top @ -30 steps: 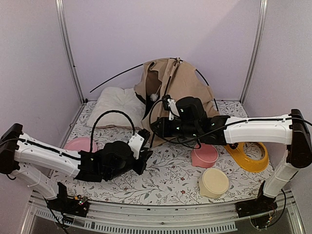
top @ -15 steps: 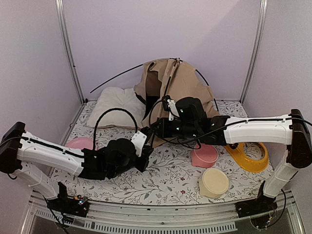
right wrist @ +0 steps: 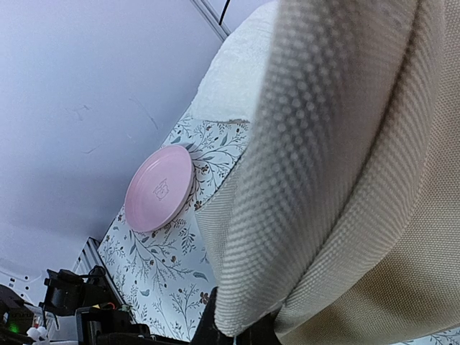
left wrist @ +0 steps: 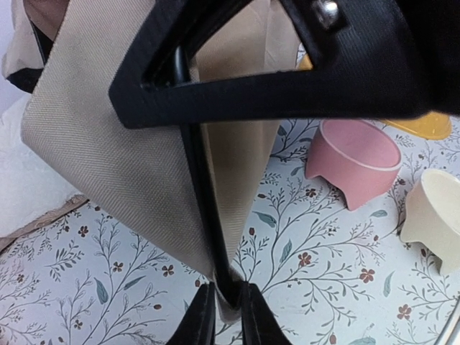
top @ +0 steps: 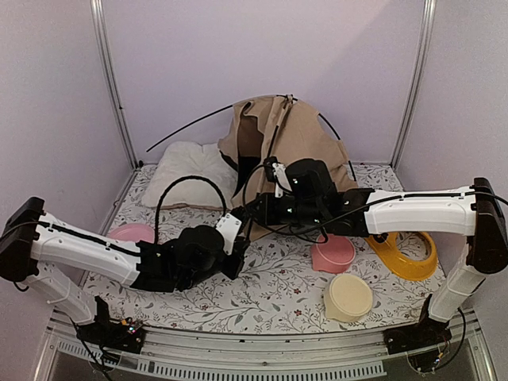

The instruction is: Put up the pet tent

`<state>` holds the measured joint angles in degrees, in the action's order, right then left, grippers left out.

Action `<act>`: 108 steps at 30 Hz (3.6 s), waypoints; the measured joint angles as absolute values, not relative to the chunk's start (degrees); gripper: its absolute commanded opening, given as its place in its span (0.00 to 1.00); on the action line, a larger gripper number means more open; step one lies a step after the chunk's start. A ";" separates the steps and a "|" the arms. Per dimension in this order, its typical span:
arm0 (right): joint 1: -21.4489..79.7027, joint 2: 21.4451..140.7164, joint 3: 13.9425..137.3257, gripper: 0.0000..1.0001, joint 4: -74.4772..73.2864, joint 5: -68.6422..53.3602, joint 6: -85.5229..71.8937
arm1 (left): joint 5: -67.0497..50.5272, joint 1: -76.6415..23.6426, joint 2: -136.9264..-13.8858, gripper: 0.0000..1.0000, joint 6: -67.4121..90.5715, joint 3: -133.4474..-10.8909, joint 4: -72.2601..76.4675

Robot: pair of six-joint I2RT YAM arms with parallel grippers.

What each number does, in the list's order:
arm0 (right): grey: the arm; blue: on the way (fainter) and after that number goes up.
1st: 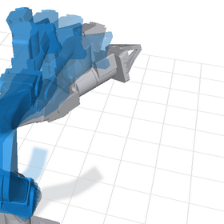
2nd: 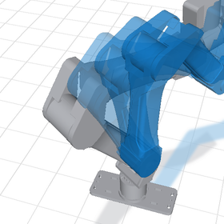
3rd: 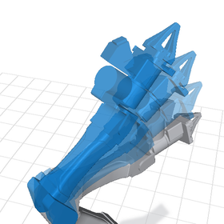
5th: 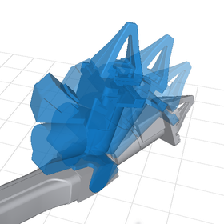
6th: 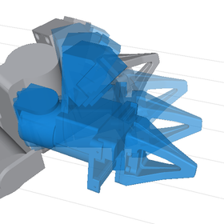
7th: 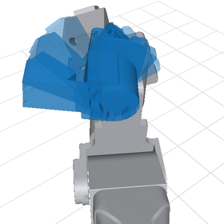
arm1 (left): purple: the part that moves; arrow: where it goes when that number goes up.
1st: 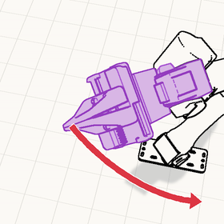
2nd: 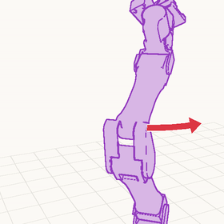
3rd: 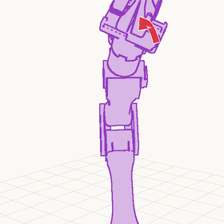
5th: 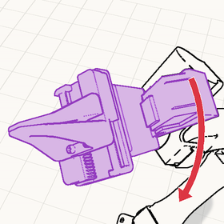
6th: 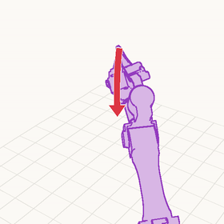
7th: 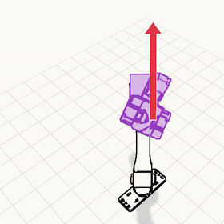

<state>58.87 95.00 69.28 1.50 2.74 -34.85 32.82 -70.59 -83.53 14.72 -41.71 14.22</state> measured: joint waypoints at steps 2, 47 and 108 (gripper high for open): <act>58.87 95.00 69.28 0.00 1.28 2.76 -34.83 | 32.80 -70.59 -83.77 0.15 14.70 -41.80 14.20; 65.49 98.35 72.25 0.00 2.07 18.31 -29.56 | 18.33 -65.41 -76.97 0.00 21.78 -44.31 1.30; 35.70 76.44 62.26 0.53 -26.20 15.79 -33.26 | 12.99 -63.24 -78.37 0.44 21.06 -60.45 8.91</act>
